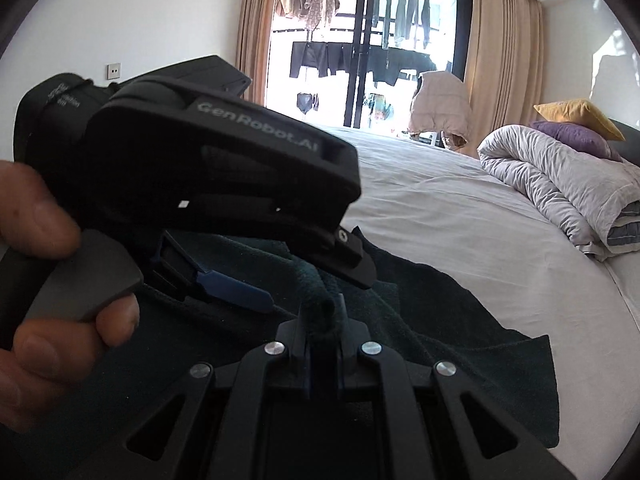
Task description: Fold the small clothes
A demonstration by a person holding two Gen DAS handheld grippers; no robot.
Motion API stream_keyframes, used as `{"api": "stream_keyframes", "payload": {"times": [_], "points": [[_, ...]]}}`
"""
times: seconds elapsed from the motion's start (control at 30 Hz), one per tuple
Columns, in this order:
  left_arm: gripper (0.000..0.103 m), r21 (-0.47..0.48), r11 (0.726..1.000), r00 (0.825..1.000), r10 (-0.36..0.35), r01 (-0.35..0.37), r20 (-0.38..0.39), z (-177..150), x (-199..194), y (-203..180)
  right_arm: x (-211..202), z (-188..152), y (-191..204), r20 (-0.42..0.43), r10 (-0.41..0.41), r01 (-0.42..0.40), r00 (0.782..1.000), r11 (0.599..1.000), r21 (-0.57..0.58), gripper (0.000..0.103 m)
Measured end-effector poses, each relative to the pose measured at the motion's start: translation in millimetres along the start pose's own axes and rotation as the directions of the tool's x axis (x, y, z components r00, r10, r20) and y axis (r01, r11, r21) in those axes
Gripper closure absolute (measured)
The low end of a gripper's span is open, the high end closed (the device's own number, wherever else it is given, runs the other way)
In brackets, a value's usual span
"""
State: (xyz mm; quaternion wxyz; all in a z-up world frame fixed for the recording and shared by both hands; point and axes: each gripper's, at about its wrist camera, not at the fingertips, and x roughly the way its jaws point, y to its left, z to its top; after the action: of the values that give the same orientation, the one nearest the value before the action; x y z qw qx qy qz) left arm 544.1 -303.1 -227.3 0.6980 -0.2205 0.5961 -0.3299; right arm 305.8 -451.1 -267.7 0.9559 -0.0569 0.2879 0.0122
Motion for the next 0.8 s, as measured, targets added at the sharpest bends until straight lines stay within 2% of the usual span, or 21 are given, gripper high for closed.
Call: {"api": "stream_keyframes", "payload": {"times": [0.03, 0.1, 0.17, 0.23, 0.3, 0.37, 0.43, 0.57, 0.67, 0.8], "points": [[0.058, 0.006, 1.000, 1.000, -0.016, 0.016, -0.016, -1, 2, 0, 0, 0, 0, -0.002, 0.005, -0.005, 1.000, 1.000, 0.002, 0.094], [0.075, 0.019, 0.999, 0.999, -0.033, 0.033, -0.032, 0, 5, -1, 4, -1, 1, -0.027, 0.026, -0.026, 0.999, 1.000, 0.011, 0.094], [0.082, 0.047, 0.999, 0.999, -0.013, 0.015, -0.034, 1, 4, -6, 4, -1, 5, -0.024, 0.023, -0.023, 0.999, 1.000, -0.001, 0.092], [0.091, 0.038, 0.999, 0.999, -0.026, 0.027, -0.028, 1, 0, -5, 3, 0, 5, -0.017, 0.035, -0.035, 0.999, 0.999, 0.008, 0.088], [0.094, 0.011, 0.999, 0.999, -0.047, 0.047, -0.018, 4, -4, 1, 1, 1, 6, -0.014, 0.053, -0.052, 0.999, 0.998, 0.020, 0.087], [0.095, 0.001, 0.999, 0.999, -0.054, 0.054, -0.006, 5, -6, 5, -2, 2, 6, -0.009, 0.077, -0.077, 0.997, 0.997, 0.027, 0.077], [0.096, -0.007, 0.998, 0.998, -0.070, 0.070, 0.005, 6, -9, 8, -8, 1, 8, -0.003, 0.093, -0.093, 0.996, 0.995, 0.034, 0.074], [0.096, 0.009, 0.997, 0.997, -0.077, 0.077, 0.029, 8, -21, 12, -22, -5, 0, -0.003, 0.145, -0.144, 0.989, 0.986, 0.080, 0.074], [0.096, 0.041, 0.998, 0.997, -0.044, 0.041, 0.059, 13, -38, 15, -32, -7, -24, -0.003, 0.172, -0.169, 0.985, 0.971, 0.166, 0.074], [0.096, 0.073, 0.997, 0.995, 0.021, -0.028, 0.098, 23, -72, 23, -37, -7, -72, -0.003, 0.139, -0.133, 0.990, 0.952, 0.275, 0.071]]}}
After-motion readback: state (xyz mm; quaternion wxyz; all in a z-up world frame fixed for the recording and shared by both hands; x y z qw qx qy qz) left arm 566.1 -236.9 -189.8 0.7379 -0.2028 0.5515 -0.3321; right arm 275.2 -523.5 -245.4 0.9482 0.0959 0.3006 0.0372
